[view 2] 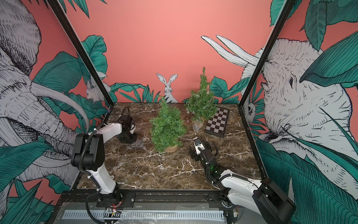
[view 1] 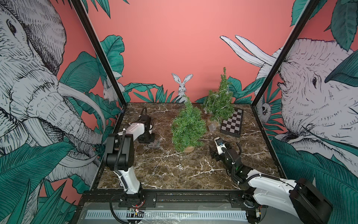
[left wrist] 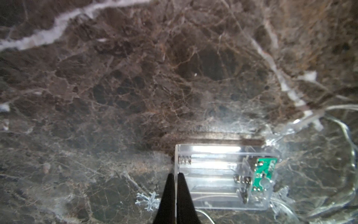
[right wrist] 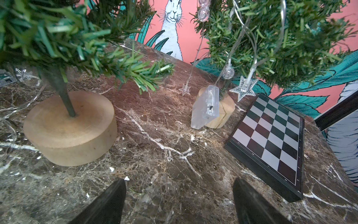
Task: Wrap string light around the christmas tree
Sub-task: Pick up the light string from the center of the board.
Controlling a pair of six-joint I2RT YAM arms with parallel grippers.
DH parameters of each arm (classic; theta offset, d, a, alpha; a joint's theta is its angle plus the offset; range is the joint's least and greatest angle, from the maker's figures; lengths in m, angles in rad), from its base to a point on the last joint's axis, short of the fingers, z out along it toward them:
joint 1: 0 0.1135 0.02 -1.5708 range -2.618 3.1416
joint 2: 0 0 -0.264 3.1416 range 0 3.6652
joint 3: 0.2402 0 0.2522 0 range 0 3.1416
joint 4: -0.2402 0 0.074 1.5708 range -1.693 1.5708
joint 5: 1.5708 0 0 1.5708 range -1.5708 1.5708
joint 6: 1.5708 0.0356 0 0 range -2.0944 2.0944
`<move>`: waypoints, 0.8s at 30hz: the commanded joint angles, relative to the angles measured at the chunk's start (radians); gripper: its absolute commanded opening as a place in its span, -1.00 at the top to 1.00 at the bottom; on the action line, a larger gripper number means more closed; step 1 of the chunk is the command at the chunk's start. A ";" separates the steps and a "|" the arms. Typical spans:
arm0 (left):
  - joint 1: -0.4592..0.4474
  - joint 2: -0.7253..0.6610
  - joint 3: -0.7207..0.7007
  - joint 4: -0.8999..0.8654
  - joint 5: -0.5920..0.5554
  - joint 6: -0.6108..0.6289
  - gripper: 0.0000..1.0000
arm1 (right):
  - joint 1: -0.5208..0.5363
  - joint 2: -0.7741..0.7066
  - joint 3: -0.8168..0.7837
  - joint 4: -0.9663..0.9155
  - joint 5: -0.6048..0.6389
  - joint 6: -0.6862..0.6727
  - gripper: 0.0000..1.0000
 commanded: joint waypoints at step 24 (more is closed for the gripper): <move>0.005 -0.983 0.202 0.063 0.209 -0.241 1.00 | 0.069 -0.248 0.180 -0.202 -0.599 0.232 -0.74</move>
